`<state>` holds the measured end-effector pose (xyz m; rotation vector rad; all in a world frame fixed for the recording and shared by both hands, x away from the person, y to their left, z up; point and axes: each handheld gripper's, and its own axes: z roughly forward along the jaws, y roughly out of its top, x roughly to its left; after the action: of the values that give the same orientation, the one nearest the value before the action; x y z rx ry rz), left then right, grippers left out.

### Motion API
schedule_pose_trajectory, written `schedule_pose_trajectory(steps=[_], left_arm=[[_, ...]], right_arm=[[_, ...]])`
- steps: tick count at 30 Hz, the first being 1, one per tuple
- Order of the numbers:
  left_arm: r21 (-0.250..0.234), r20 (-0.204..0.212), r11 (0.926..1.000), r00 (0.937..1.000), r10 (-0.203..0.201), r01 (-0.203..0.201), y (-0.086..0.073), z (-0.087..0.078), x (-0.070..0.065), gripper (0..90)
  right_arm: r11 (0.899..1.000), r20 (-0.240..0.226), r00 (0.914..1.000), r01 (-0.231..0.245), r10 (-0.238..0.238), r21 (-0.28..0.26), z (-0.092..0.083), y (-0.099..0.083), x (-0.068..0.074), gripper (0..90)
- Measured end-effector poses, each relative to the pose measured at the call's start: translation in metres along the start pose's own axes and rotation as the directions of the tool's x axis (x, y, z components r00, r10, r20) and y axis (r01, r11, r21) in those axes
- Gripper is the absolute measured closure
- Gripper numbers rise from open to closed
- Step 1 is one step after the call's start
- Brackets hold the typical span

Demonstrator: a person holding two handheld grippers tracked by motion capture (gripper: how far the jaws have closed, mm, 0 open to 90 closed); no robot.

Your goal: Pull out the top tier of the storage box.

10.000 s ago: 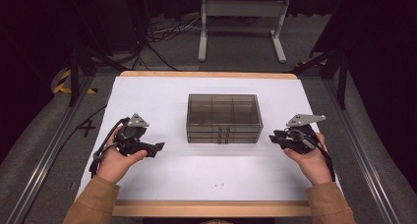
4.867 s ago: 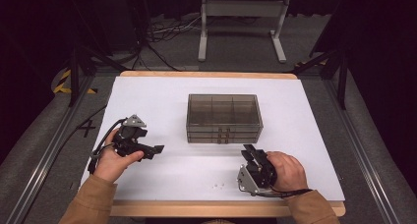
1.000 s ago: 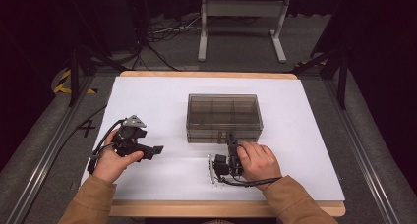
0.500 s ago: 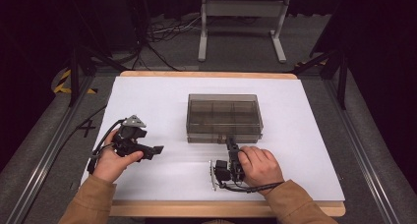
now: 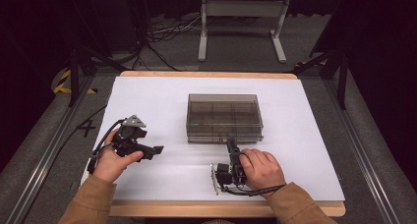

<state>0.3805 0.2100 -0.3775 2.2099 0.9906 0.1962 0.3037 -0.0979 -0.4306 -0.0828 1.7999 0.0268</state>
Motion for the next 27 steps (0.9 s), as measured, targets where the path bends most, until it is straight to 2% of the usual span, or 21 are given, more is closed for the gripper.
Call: schedule_pose_trajectory(steps=[7, 19, 27], left_arm=[[-0.002, -0.001, 1.0, 1.0, -0.003, 0.003, 0.0, 0.0, 0.001, 13.5], [0.003, 0.003, 1.0, 1.0, -0.009, 0.009, 0.0, 0.001, 0.001, 13.3], [0.005, 0.004, 1.0, 1.0, -0.008, 0.008, -0.001, 0.002, 0.001, 13.2]], right_arm=[[1.0, -0.009, 1.0, 0.0, 0.0, -0.013, 0.0, -0.001, -0.001, 79.7], [0.997, -0.009, 0.9998, -0.02, 0.02, -0.069, -0.008, -0.013, 0.001, 74.7], [0.988, -0.019, 0.997, -0.077, 0.075, -0.133, -0.015, -0.026, -0.001, 74.5]])
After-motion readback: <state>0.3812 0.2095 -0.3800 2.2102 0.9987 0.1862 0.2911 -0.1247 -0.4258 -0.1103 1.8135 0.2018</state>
